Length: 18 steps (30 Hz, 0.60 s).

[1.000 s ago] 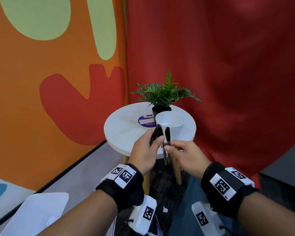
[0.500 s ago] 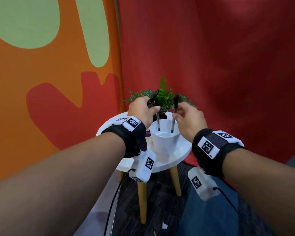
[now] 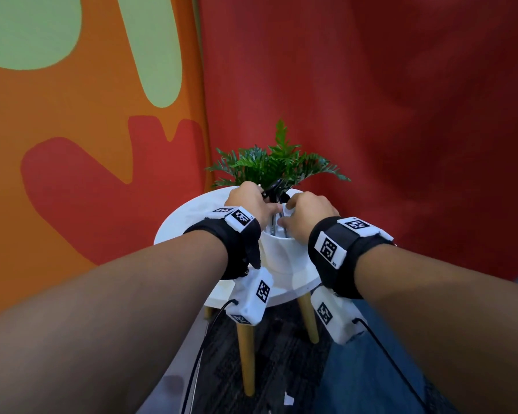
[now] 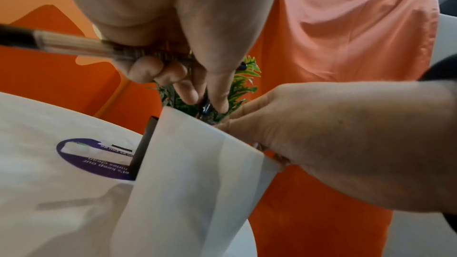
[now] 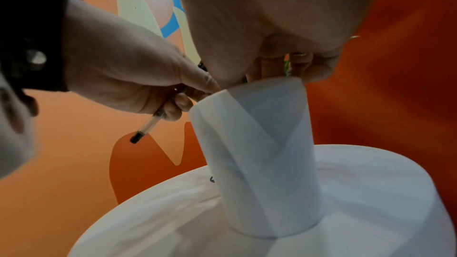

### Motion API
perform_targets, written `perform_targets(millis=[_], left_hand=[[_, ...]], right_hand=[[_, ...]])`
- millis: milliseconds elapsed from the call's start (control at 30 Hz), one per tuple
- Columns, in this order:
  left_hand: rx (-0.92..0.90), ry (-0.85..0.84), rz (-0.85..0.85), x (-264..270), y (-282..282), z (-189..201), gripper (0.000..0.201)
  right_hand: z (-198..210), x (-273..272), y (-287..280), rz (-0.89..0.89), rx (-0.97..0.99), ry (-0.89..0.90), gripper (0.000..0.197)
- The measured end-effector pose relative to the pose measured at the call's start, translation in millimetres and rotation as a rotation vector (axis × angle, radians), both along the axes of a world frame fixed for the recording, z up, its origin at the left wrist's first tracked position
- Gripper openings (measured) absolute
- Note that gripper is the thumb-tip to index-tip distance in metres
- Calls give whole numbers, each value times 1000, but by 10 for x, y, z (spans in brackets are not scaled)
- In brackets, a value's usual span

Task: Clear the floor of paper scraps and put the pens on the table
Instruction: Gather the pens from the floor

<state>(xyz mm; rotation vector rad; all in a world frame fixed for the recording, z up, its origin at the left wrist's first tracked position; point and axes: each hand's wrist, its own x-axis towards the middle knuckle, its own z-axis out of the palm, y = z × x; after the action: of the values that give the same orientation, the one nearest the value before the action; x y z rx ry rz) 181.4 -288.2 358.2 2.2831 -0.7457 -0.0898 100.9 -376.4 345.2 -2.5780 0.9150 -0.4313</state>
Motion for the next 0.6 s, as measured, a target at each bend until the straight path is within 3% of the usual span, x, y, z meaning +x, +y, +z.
perform_targets(millis=[167,300,400,600], left_hand=[[-61,-96,-75,-83,35,12,22],[-194,-129,-144,-209,95,120,29],[-316,-117,-209,-247,50,173,31],[-318,-107,-212,-279,-130,103,14]], right_hand=[[-93,-89,3,-8,39,-189,23],[-191,-324,30,-22,-11,-453,13],[-362,-525,67,-77,11,-613,17],[-735,-767,66,-172,97,-631,22]])
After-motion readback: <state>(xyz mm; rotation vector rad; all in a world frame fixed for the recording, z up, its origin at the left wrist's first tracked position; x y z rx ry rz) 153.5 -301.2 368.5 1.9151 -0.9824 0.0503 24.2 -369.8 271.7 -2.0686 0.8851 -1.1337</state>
